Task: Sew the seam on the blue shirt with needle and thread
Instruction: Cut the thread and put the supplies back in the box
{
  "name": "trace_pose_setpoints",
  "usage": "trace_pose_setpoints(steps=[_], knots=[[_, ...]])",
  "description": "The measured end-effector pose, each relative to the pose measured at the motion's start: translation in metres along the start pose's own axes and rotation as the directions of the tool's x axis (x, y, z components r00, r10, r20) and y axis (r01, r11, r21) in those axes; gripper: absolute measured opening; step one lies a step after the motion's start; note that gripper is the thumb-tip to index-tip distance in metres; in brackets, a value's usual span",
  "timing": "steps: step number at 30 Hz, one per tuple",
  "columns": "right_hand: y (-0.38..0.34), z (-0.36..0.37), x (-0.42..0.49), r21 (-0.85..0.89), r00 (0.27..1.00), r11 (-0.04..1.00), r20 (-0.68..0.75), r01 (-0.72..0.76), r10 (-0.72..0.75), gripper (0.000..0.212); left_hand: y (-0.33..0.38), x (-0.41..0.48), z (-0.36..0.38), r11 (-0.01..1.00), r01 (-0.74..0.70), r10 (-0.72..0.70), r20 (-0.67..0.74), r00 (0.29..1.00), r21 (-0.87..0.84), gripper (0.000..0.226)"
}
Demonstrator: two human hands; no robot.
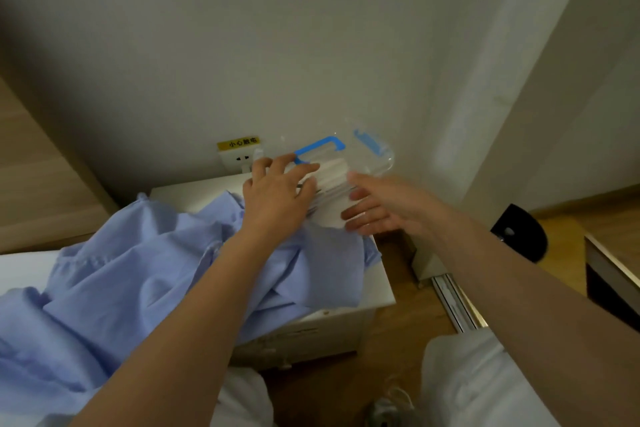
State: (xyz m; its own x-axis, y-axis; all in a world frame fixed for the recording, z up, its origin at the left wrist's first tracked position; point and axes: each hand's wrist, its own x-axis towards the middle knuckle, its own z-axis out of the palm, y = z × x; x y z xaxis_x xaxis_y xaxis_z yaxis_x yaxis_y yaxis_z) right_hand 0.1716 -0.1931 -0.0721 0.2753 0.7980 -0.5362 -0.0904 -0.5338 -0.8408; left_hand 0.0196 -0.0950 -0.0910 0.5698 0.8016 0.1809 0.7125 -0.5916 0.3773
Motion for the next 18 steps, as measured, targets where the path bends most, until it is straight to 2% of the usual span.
trace_pose_setpoints(steps=[2, 3, 5, 8, 11, 13, 15, 18], knots=[[0.0, -0.009, 0.007, 0.118, 0.979, 0.992, -0.2, 0.053, -0.028, 0.045, -0.006, 0.005, -0.001, 0.998, -0.02, 0.019, -0.02, 1.0, -0.06, 0.072], [0.001, -0.011, 0.011, 0.149, 0.952, 0.982, -0.297, 0.119, -0.07, 0.049, -0.009, 0.008, -0.001, 0.996, -0.023, 0.02, -0.029, 0.999, -0.09, 0.069], [0.004, -0.013, 0.02, 0.053, 0.889, 0.969, -0.412, 0.241, -0.199, 0.058, -0.011, 0.012, -0.002, 0.993, -0.015, 0.012, -0.027, 1.0, -0.115, 0.049], [0.009, -0.011, 0.023, -0.077, 0.873, 0.955, -0.391, 0.285, -0.292, 0.048, -0.008, 0.013, 0.001, 0.997, 0.037, -0.043, -0.091, 0.995, -0.069, 0.041], [0.011, -0.008, 0.026, -0.059, 0.881, 0.963, -0.391, 0.264, -0.265, 0.054, 0.004, 0.005, 0.007, 0.995, -0.065, 0.078, -0.196, 0.977, 0.069, 0.059], [0.011, -0.006, 0.028, -0.059, 0.893, 0.968, -0.375, 0.244, -0.248, 0.059, 0.011, 0.002, 0.011, 0.98, -0.161, 0.177, -0.134, 0.975, 0.12, 0.063], [0.01, -0.005, 0.03, -0.044, 0.921, 0.973, -0.316, 0.227, -0.229, 0.045, 0.012, 0.002, 0.013, 0.969, -0.196, 0.207, -0.064, 0.976, 0.148, 0.068], [0.008, -0.006, 0.03, 0.009, 0.937, 0.969, -0.257, 0.246, -0.235, 0.026, 0.011, 0.003, 0.014, 0.972, -0.181, 0.191, -0.051, 0.98, 0.152, 0.071]])
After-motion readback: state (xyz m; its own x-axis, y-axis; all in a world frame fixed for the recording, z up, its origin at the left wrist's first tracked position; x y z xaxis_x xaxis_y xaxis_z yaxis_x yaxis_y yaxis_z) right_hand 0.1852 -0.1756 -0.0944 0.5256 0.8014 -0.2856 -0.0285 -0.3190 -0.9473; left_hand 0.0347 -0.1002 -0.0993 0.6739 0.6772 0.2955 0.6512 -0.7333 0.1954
